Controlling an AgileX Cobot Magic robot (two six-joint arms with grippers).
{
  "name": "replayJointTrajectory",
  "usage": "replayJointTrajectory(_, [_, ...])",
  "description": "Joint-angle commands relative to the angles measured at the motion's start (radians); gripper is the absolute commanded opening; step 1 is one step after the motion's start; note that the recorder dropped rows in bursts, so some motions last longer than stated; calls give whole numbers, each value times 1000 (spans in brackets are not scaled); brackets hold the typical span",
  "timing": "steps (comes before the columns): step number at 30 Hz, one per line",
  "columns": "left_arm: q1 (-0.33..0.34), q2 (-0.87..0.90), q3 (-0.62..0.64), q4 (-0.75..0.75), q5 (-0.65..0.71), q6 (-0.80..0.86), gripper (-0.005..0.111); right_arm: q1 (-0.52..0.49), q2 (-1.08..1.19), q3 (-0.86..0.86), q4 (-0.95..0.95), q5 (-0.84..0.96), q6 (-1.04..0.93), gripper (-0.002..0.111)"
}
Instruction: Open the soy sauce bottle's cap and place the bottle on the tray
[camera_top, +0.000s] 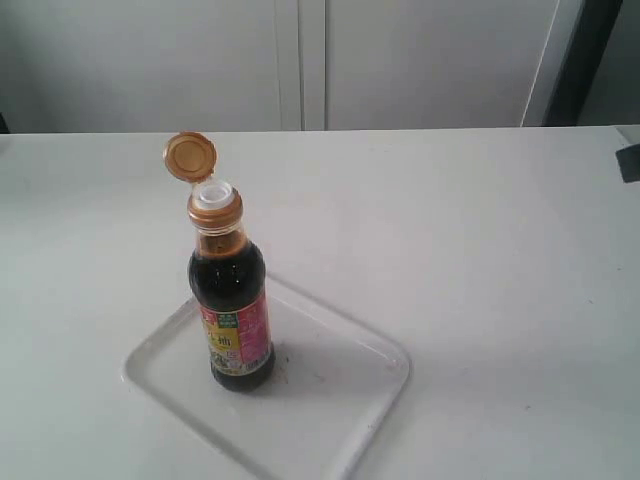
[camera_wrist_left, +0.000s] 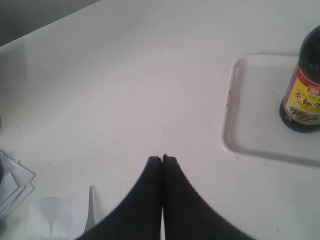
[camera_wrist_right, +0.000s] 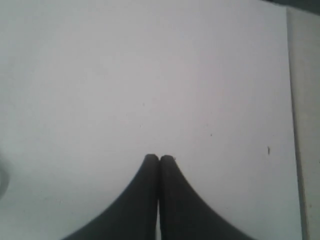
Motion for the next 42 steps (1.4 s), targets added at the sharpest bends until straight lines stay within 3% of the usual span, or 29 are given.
replayJointTrajectory(1, [-4, -71, 65, -18, -56, -15, 0, -8, -156, 92, -4, -117, 8, 0])
replayJointTrajectory(10, [-4, -202, 148, -15, -78, -15, 0, -8, -451, 297, 15, -337, 11, 0])
replayJointTrajectory(25, [-4, -388, 277, -48, -199, -15, 0, -8, -683, 453, 55, -450, 11, 0])
replayJointTrajectory(42, [-4, -479, 298, -74, -181, -15, 0, -8, -937, 520, 60, -471, 68, 0])
